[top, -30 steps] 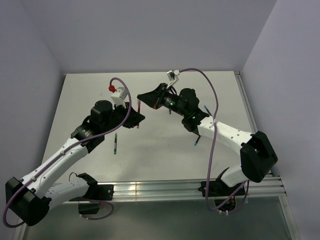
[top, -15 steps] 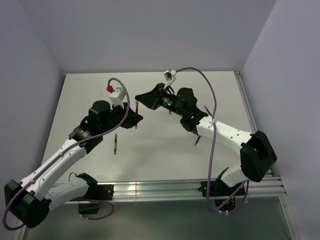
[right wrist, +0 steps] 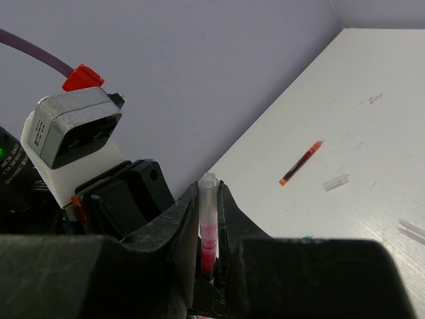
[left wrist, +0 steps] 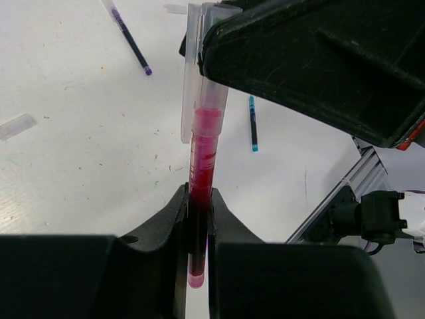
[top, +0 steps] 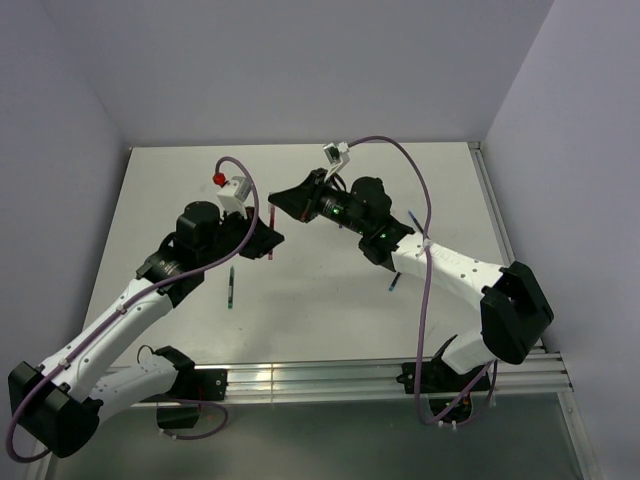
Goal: Insert the pens into the pen caps
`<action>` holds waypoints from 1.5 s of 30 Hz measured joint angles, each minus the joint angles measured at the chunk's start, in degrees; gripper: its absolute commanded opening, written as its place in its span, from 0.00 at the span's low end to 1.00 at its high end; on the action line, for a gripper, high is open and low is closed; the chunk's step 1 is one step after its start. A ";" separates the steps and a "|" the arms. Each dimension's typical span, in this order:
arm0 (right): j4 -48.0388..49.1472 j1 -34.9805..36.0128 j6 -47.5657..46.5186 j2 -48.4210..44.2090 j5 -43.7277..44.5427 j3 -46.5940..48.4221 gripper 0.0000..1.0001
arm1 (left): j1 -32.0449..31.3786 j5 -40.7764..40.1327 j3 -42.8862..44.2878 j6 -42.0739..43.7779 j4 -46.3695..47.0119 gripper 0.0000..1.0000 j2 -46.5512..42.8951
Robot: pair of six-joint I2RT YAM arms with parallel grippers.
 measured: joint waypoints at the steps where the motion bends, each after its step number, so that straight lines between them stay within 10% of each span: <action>1: 0.00 0.07 -0.02 0.00 0.07 0.00 0.00 | 0.04 0.04 0.00 0.02 0.00 0.00 0.00; 37: -5.42 3.91 -1.46 0.24 6.14 2.38 0.00 | 4.13 5.38 -1.01 1.53 -2.89 0.00 -2.40; 45: -14.23 0.68 0.04 2.12 3.85 9.88 0.00 | 5.44 7.17 -0.98 0.72 4.02 0.29 -0.33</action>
